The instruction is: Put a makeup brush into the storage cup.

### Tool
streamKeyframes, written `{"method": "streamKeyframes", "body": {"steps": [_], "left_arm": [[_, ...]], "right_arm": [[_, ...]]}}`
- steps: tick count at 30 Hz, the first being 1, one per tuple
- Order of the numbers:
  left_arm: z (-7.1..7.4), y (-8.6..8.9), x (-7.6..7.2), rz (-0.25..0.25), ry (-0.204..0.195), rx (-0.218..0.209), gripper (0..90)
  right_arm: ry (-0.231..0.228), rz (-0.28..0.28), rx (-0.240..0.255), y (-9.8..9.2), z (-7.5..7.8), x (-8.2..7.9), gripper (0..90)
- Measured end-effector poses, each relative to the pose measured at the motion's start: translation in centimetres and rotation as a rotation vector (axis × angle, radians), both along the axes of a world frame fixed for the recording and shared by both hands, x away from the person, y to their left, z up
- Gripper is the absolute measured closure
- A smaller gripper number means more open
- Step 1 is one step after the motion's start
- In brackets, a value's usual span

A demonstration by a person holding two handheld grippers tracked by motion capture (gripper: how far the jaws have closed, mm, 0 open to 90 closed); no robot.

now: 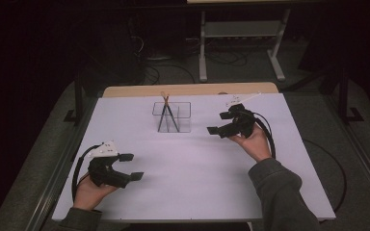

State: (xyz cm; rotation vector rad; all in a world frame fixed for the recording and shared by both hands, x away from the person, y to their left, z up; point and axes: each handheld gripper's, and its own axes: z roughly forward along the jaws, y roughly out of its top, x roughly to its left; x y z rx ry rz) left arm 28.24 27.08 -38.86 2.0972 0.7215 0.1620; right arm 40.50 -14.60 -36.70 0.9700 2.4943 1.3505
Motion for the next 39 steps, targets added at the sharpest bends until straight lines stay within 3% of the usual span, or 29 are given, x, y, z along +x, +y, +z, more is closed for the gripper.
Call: {"method": "streamKeyframes", "body": {"steps": [39], "left_arm": [[-0.3,0.3,0.1,0.018,0.0,0.016,17.0]], "right_arm": [[-0.031,-0.03,0.009,-2.6,-0.8,-3.4,14.0]]}}
